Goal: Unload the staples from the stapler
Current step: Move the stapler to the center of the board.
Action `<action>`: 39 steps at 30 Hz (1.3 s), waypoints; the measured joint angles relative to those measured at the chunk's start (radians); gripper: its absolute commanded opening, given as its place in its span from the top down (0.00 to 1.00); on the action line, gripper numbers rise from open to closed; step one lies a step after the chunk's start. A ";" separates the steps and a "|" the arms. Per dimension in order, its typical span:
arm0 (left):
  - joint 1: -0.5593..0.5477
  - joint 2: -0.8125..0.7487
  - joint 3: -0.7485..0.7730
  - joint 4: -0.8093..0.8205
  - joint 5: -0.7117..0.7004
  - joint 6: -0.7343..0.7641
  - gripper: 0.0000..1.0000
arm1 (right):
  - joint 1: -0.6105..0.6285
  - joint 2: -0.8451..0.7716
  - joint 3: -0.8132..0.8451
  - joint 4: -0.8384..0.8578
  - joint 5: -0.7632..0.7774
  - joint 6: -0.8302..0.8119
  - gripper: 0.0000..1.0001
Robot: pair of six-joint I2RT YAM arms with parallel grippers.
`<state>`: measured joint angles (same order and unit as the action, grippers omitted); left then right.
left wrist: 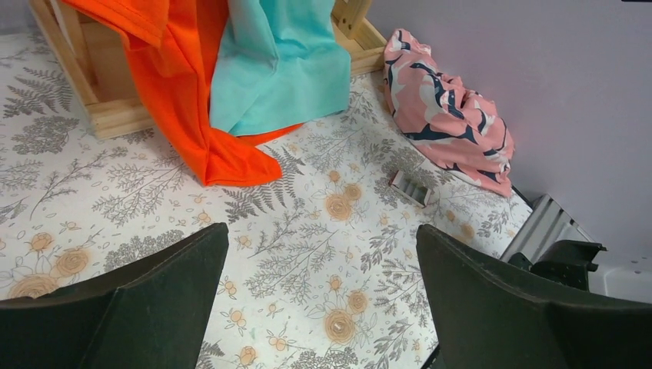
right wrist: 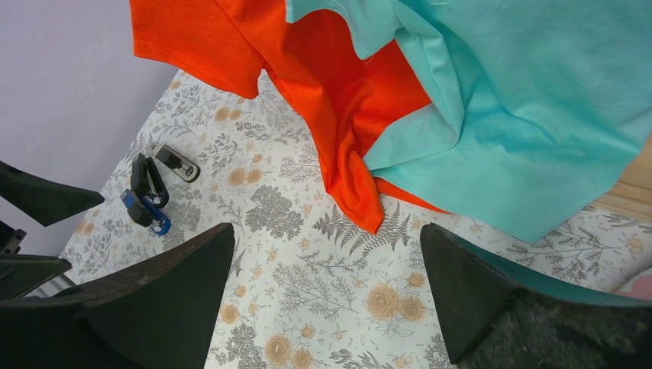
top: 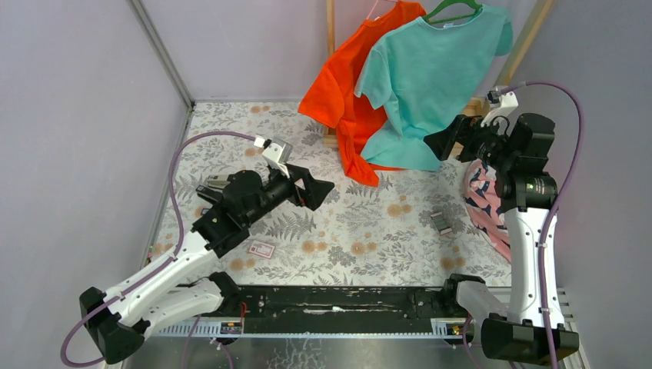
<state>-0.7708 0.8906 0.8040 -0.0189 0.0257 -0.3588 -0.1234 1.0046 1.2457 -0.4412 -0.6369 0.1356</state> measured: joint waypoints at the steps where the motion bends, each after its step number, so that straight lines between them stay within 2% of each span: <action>1: -0.001 -0.001 0.000 0.000 -0.007 0.000 0.00 | 0.000 0.000 0.000 0.000 -0.006 0.000 0.01; 8: -0.002 -0.020 -0.031 0.006 -0.055 -0.005 0.00 | -0.002 -0.013 -0.041 0.040 -0.071 -0.008 0.01; 15: 0.044 -0.010 -0.141 0.014 -0.056 -0.083 0.02 | -0.003 -0.022 -0.245 0.113 -0.284 -0.161 0.01; 17: 0.140 0.000 -0.164 0.002 -0.024 -0.130 0.04 | -0.003 -0.023 -0.299 0.118 -0.317 -0.210 0.01; 20: 0.377 -0.031 -0.250 0.006 0.072 -0.218 0.06 | -0.003 -0.032 -0.362 0.119 -0.341 -0.265 0.01; 22: 0.494 -0.060 -0.298 -0.007 0.100 -0.266 0.06 | -0.003 -0.045 -0.382 0.117 -0.351 -0.289 0.01; 24: 0.554 -0.077 -0.311 -0.052 0.102 -0.311 0.07 | -0.003 -0.059 -0.386 0.115 -0.361 -0.311 0.01; 28: 0.564 -0.085 -0.276 -0.183 0.008 -0.394 0.09 | -0.003 -0.076 -0.386 0.104 -0.400 -0.359 0.01; 33: 0.565 -0.060 -0.156 -0.402 -0.166 -0.501 0.11 | -0.003 -0.076 -0.385 0.057 -0.406 -0.413 0.01; 39: 0.565 -0.058 -0.116 -0.553 -0.262 -0.626 0.13 | -0.003 -0.076 -0.385 0.024 -0.405 -0.452 0.01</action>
<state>-0.2062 0.8330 0.6880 -0.5720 -0.2367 -0.9844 -0.1265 0.9291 0.8608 -0.4175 -1.0420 -0.3164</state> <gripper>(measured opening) 0.884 0.992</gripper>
